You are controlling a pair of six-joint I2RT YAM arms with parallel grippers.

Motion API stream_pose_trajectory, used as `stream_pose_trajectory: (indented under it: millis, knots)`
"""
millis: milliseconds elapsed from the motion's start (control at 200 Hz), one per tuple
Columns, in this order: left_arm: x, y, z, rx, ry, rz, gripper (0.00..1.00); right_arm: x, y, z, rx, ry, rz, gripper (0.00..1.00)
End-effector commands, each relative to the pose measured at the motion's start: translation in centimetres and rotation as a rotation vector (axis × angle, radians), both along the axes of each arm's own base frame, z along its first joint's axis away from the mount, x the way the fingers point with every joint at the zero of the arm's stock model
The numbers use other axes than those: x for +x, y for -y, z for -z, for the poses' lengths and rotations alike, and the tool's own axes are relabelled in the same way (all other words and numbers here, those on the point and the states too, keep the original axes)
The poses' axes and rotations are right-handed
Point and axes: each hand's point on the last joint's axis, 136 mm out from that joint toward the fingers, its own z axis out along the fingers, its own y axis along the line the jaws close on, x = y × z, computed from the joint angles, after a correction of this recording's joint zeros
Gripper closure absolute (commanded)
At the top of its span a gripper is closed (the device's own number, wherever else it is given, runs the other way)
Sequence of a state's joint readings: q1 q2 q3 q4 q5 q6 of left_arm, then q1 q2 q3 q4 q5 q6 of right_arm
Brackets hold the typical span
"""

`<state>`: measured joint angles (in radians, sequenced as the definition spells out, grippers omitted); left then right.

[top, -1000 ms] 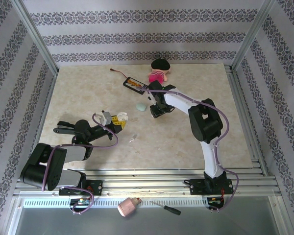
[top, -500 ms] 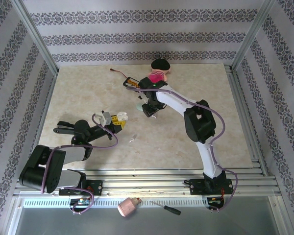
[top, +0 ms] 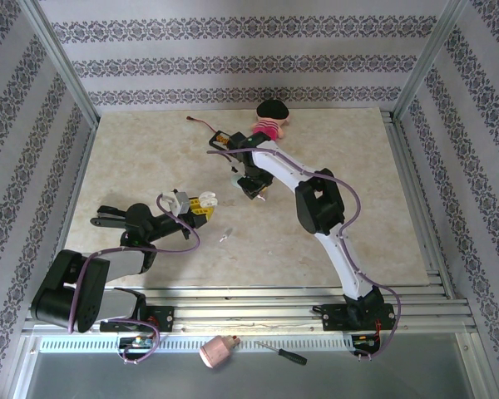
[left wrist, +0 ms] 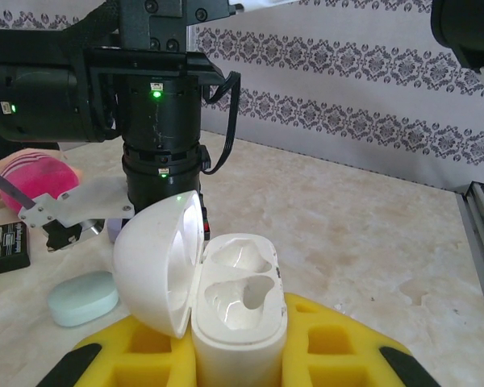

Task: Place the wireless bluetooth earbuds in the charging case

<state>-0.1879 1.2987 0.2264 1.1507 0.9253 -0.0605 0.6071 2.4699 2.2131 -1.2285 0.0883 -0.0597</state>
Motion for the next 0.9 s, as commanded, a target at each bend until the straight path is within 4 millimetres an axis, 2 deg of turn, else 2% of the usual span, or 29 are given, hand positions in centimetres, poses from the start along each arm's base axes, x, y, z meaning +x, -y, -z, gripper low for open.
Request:
stream_pose_trajectory:
  millis: [0,685,814,894]
  knots:
    - [-0.4,0.2,0.1,0.007,0.011,0.030,0.96,-0.9,0.5,0.0,-0.058,-0.033,-0.030,0.65]
    - [-0.7,0.3,0.1,-0.003,0.005,0.044,0.96,-0.7,0.6,2.7,-0.052,-0.068,-0.038,0.74]
    - [-0.6,0.4,0.1,-0.005,0.004,0.046,0.96,-0.6,0.7,2.0,-0.047,-0.044,-0.030,0.77]
    - [-0.6,0.4,0.0,-0.008,0.006,0.047,0.96,-0.3,0.5,0.8,-0.012,0.003,-0.014,0.79]
